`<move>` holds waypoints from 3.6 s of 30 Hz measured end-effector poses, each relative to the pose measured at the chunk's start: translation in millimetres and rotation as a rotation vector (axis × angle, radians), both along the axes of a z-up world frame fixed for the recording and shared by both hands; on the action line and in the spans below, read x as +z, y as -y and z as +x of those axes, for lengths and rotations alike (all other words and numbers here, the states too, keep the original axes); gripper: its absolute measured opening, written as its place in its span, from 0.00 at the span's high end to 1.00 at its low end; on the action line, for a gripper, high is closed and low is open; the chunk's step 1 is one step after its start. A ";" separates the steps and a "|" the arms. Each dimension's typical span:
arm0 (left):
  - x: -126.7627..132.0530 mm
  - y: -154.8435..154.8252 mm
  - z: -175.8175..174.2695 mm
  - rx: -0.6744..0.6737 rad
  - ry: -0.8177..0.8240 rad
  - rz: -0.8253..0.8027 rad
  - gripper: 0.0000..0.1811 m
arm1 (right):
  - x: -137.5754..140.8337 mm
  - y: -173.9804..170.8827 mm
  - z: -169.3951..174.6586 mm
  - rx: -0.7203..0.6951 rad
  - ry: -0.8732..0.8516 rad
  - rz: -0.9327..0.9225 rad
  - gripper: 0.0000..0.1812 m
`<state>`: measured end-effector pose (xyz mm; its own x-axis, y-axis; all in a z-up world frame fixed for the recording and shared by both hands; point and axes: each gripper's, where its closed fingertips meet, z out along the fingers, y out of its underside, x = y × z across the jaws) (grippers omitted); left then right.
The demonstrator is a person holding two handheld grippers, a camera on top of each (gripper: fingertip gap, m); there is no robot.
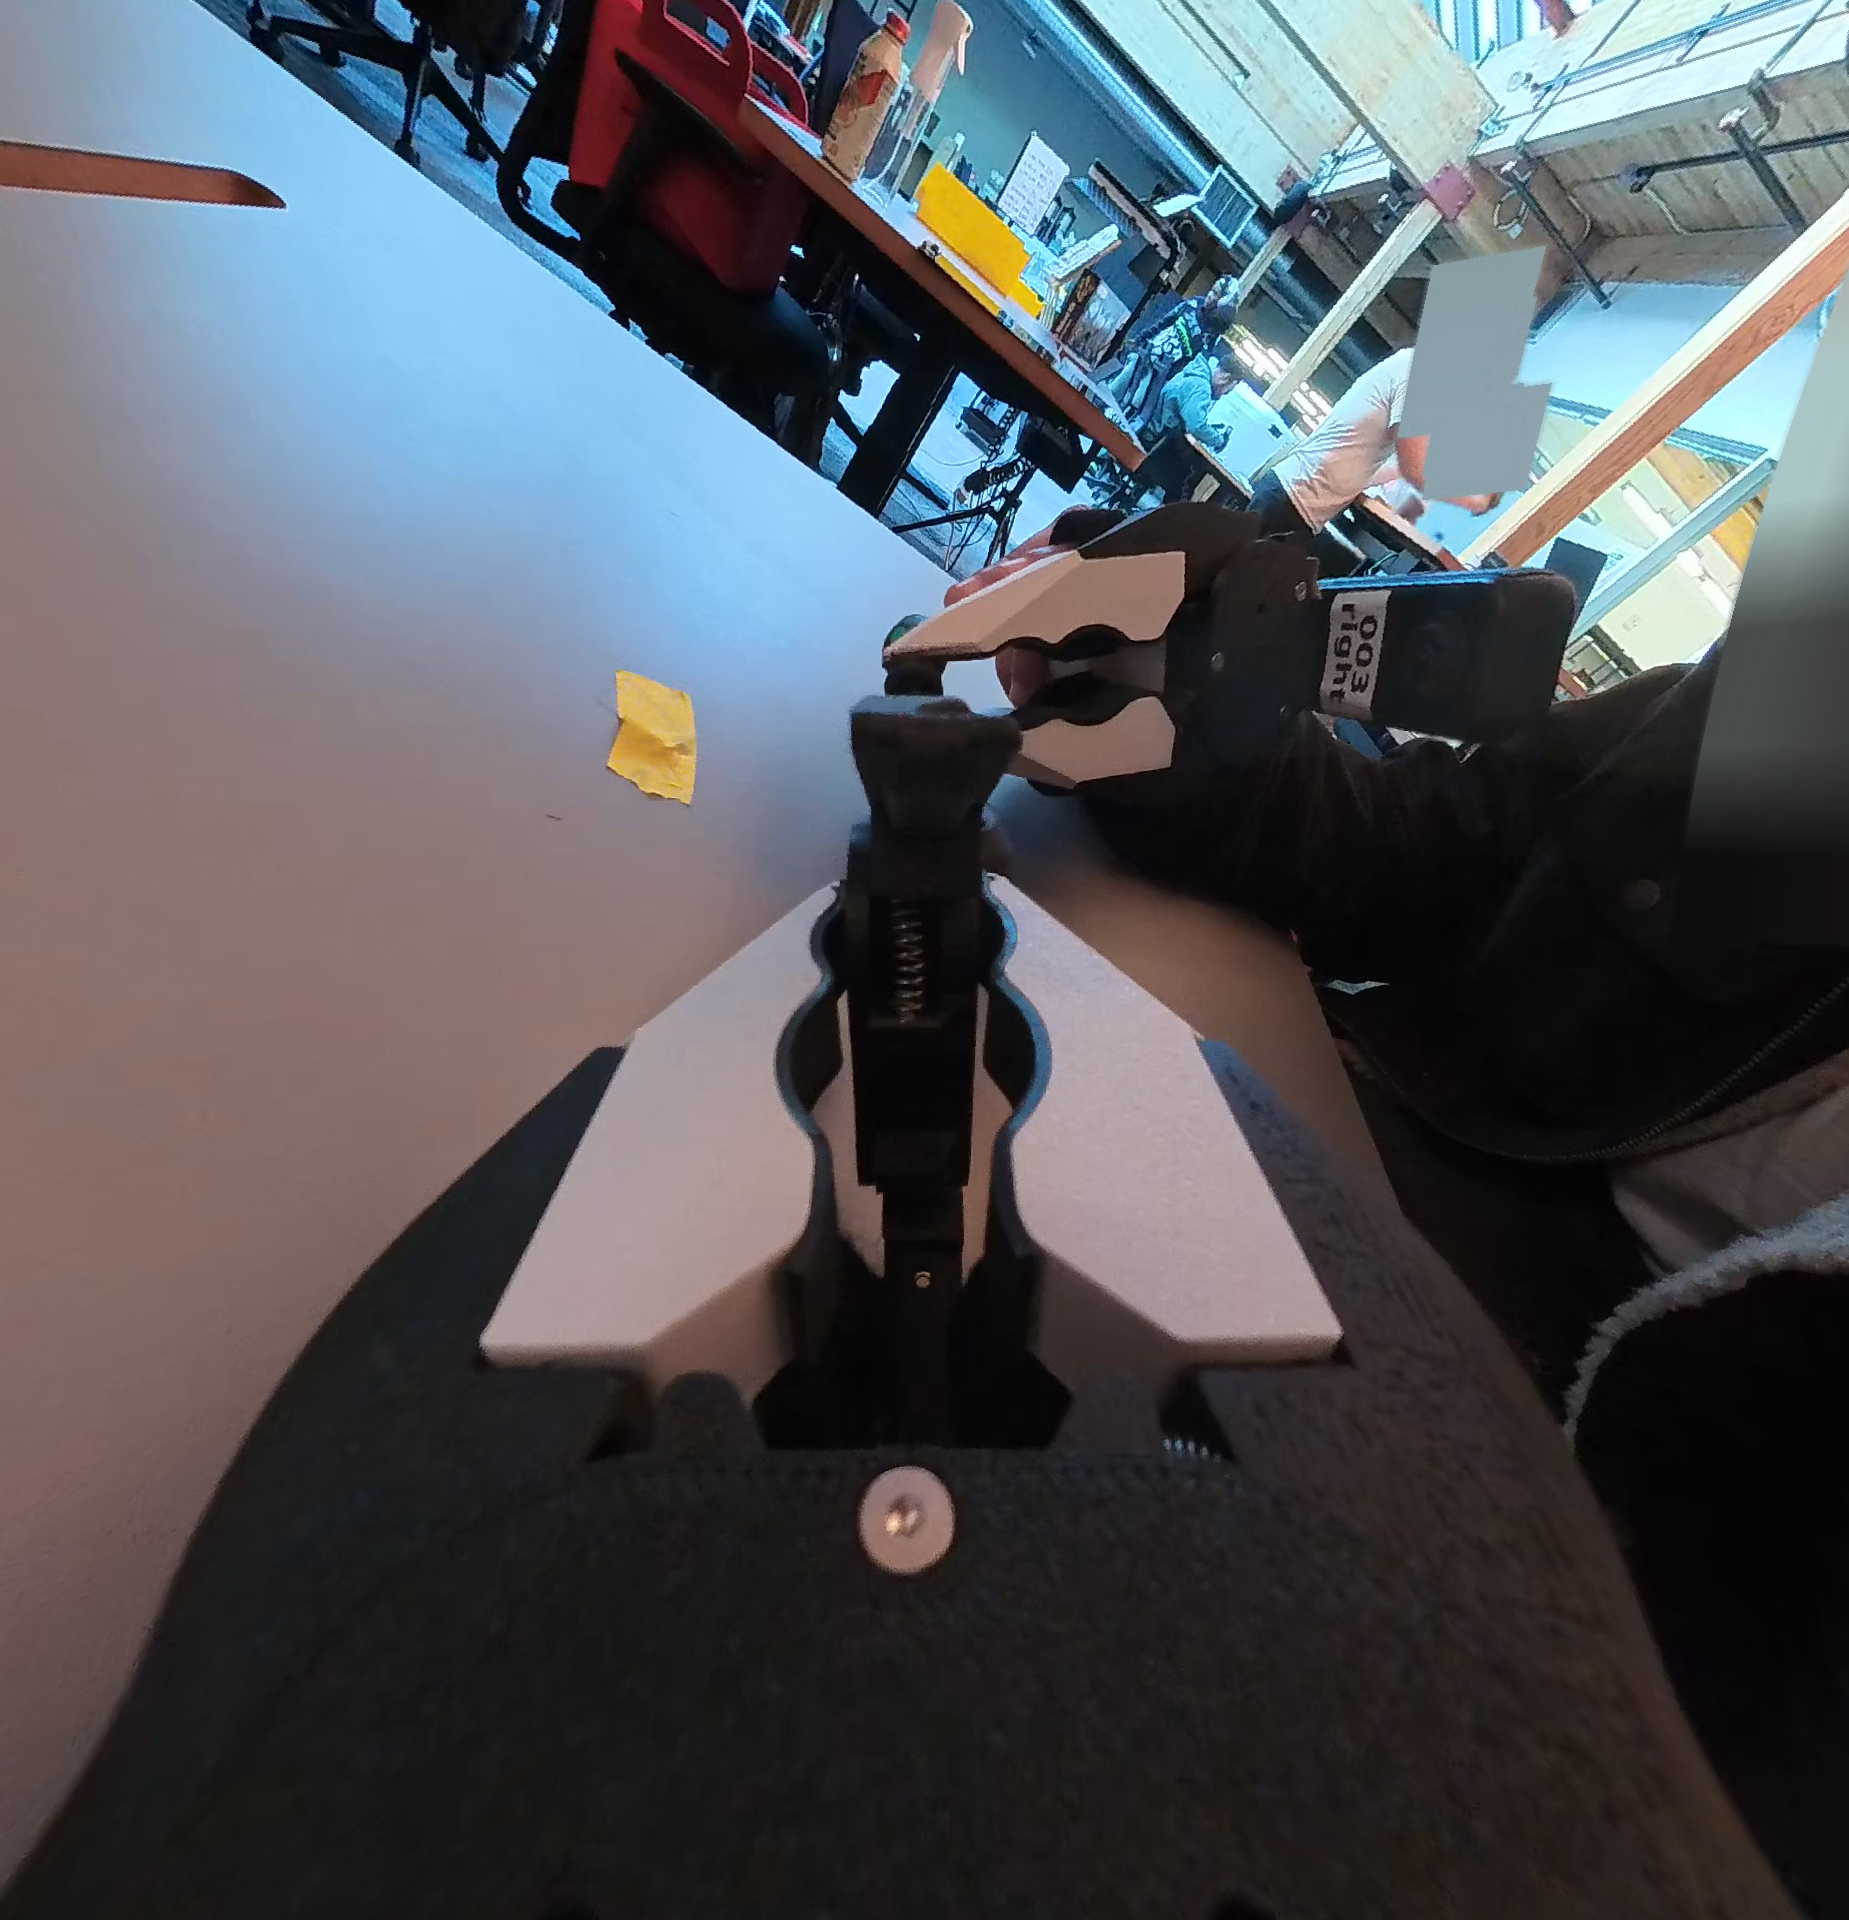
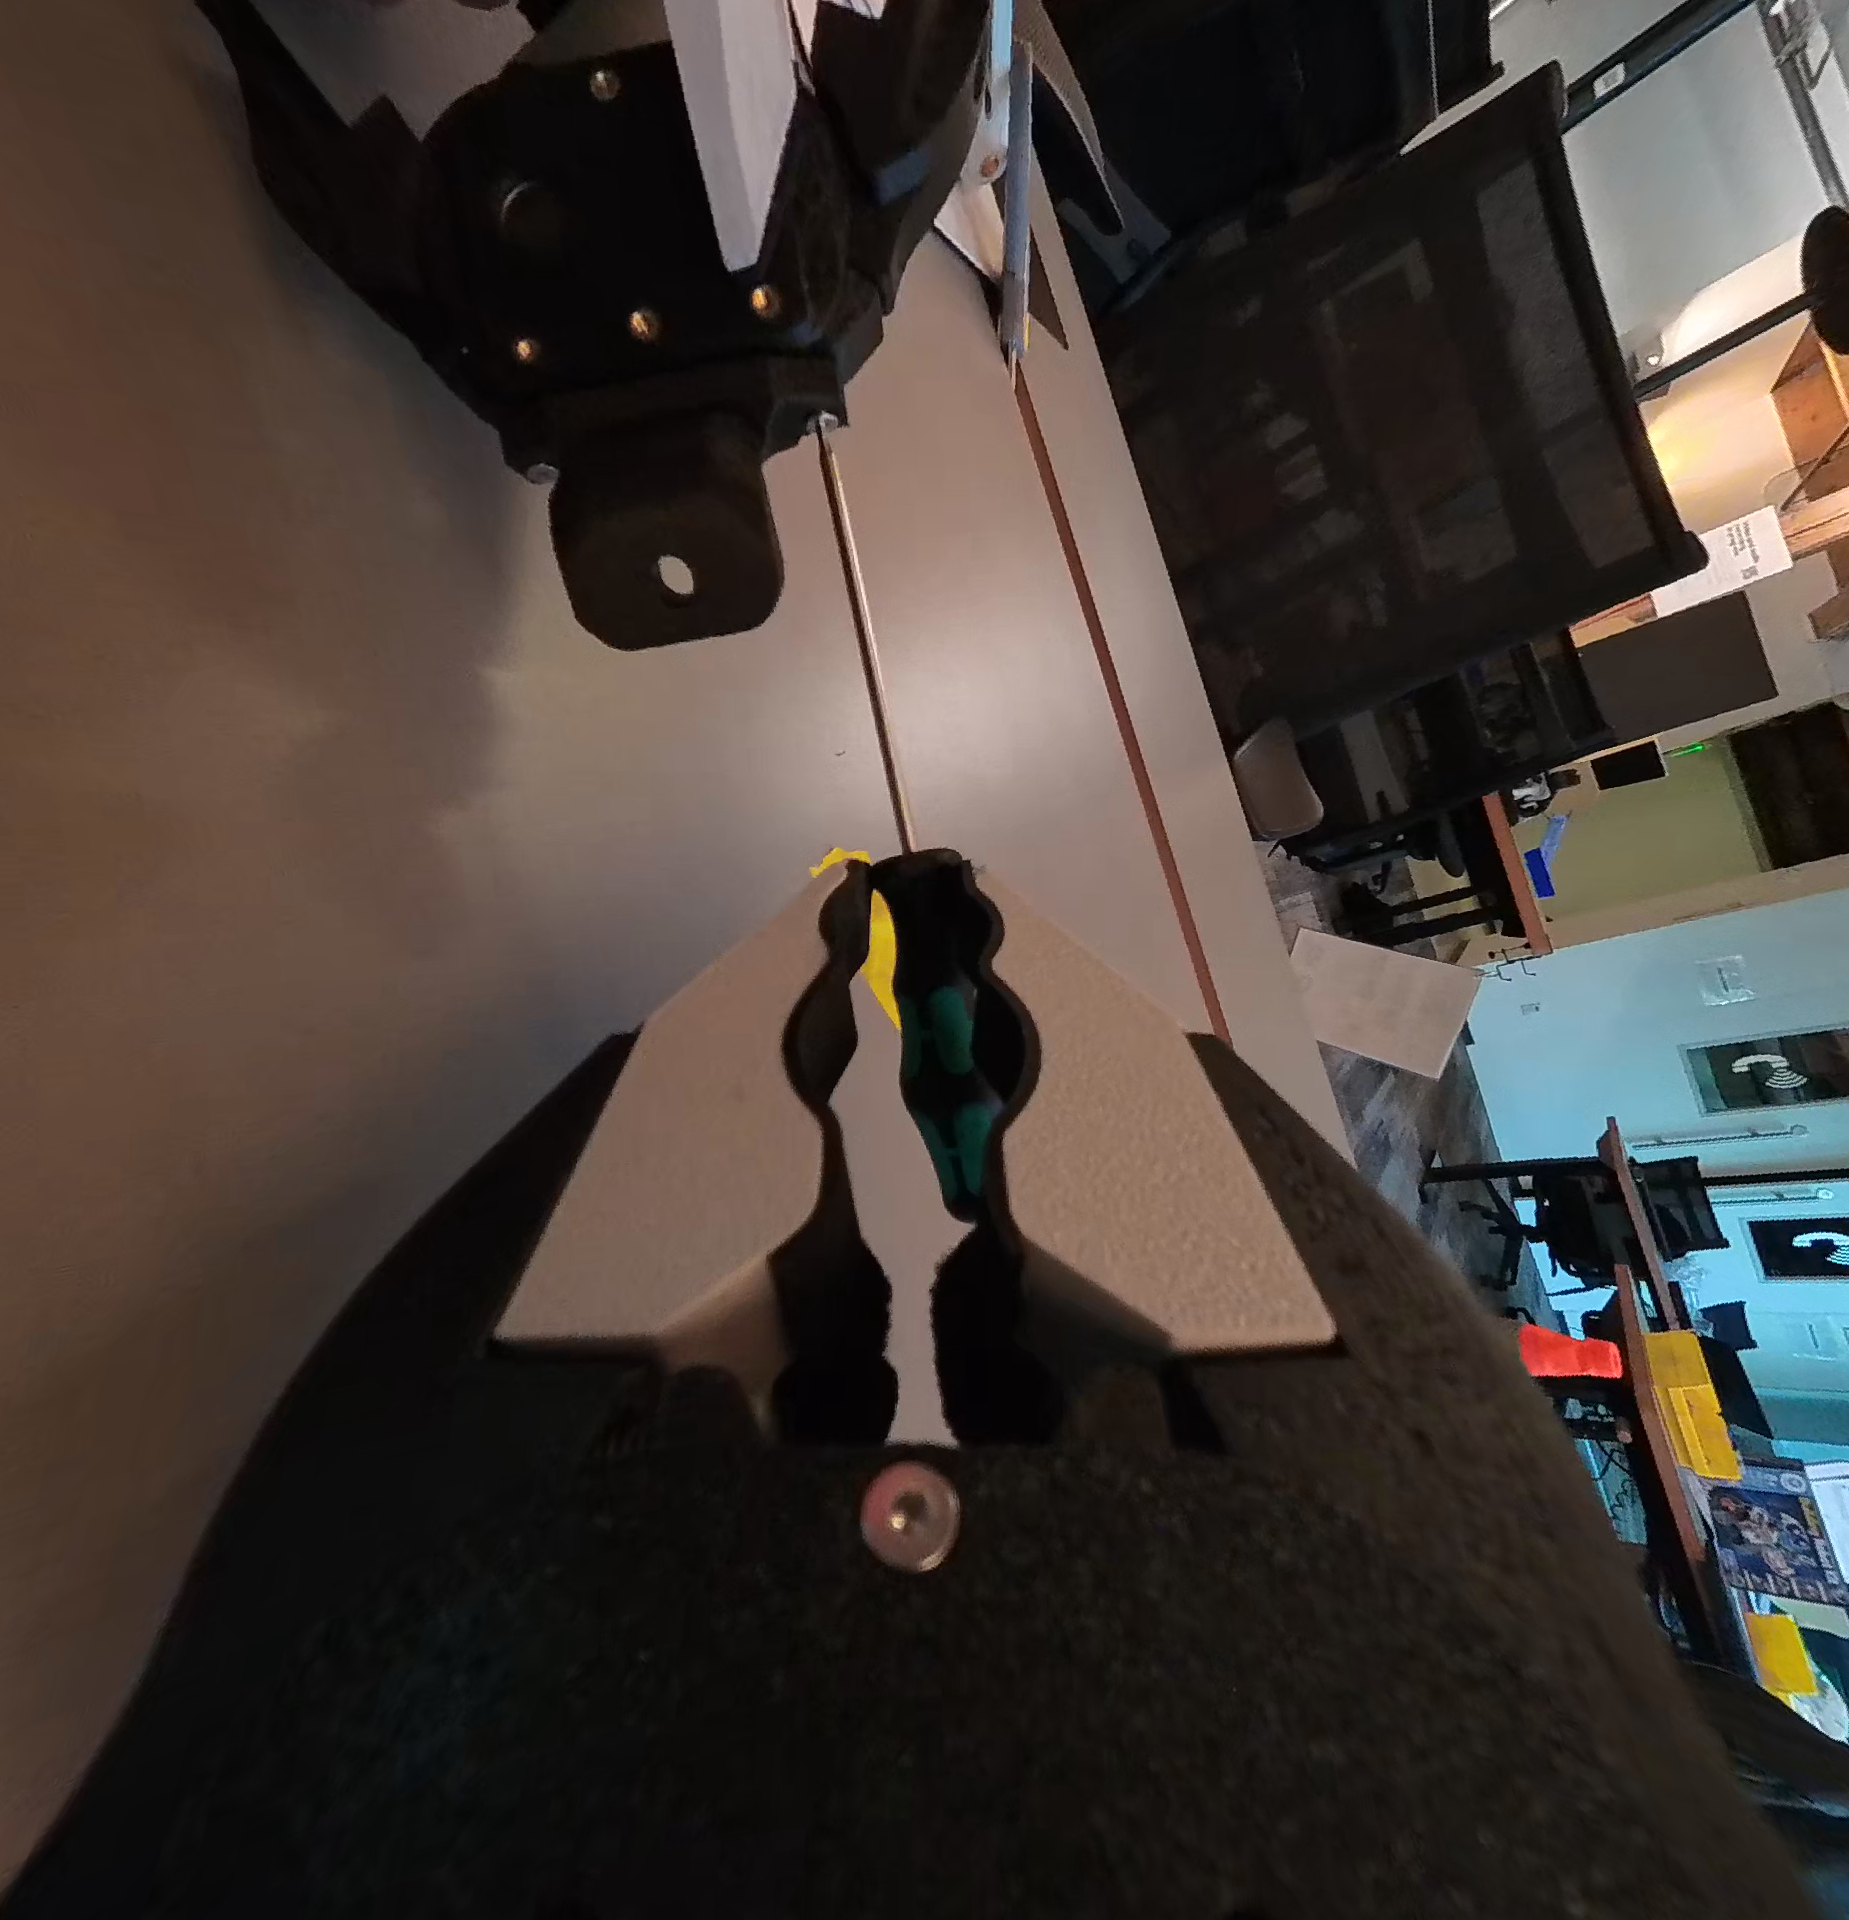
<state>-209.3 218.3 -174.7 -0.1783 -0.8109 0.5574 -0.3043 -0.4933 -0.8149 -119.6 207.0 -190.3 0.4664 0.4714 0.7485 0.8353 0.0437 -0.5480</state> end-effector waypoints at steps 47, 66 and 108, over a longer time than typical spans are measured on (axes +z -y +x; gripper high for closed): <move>-3.7 59.3 1.2 -0.236 0.000 0.281 0.88 | -24.3 96.2 -21.4 0.230 -0.644 -1.731 0.92; -15.2 54.7 4.6 -0.203 -0.070 0.286 0.88 | -20.6 82.8 -0.6 -0.001 -0.112 -0.330 0.77; -12.7 59.8 1.8 -0.234 -0.051 0.275 0.88 | -48.6 89.9 -3.7 0.028 0.010 -0.399 0.91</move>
